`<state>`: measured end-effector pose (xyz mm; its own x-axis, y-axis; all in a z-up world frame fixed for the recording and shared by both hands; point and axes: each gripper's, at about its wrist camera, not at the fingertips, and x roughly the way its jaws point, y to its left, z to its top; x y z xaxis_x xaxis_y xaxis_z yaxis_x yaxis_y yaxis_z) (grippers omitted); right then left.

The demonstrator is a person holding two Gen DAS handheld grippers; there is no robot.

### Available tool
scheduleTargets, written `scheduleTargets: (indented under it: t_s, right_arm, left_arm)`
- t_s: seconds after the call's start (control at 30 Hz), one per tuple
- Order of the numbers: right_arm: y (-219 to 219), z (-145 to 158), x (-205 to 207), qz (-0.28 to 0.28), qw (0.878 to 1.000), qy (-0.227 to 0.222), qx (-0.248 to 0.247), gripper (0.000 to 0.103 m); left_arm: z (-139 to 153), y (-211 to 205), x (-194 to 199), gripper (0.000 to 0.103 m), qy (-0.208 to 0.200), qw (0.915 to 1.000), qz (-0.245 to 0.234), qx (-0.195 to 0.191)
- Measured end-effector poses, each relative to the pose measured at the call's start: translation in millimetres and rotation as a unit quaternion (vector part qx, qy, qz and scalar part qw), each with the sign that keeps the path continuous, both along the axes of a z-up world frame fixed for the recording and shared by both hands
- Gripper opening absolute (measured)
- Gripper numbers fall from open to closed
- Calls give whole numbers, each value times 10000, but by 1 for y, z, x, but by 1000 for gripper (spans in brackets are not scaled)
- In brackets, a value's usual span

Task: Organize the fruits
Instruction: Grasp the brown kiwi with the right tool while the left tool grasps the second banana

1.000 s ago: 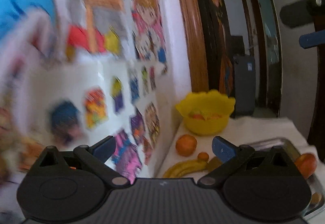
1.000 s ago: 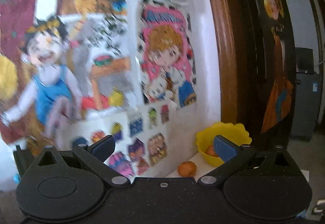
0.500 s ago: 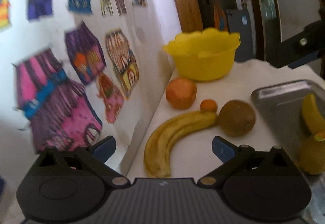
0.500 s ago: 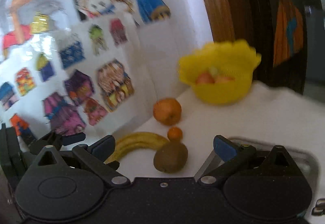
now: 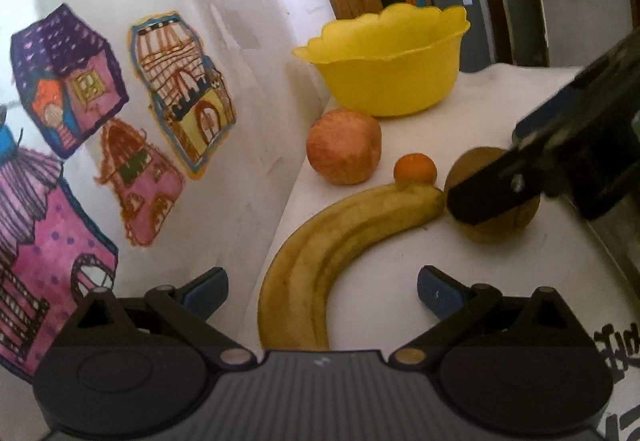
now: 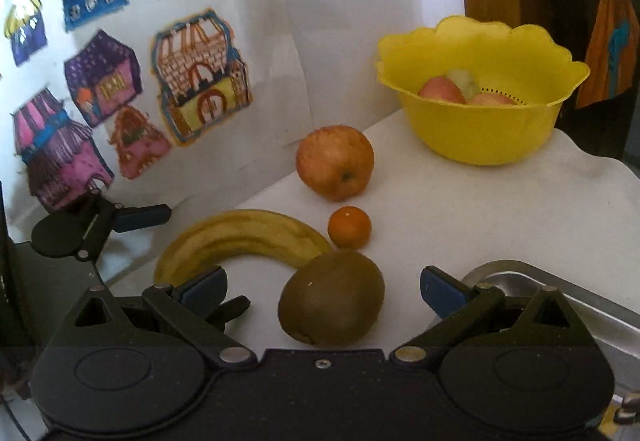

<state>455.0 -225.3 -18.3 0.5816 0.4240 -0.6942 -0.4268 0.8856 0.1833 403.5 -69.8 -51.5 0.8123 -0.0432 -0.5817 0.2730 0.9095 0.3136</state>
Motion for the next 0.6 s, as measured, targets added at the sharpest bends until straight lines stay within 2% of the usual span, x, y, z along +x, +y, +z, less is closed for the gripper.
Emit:
scheduleTargets:
  t_s: [0.2,0.23,0.33,0.4,0.5,0.6]
  right_arm:
    - [9,-2,4,16,9991,-7,-427,97]
    - [11,-3,5,60,9988,33,-485,93]
    - [15,-6,9,165,9980,117,-607,89]
    - [17,-6,10,218,9973,100,-690,86]
    - [19,-8,12,242,9966,123,-776,78]
    - [21,-9,15,258,9965,169,-780,73]
  left_arm:
    - [2,3,5,101,244,9994,56,-234]
    - [3,4,5,100,278,9992,90,-274]
    - [5,8,8,88,381,9983,135,-422]
    - [5,12,9,76,409,9976,207,-520]
    - [6,17,10,65,426,9965,379,-619]
    - [6,20,13,58,432,9953,507,-702]
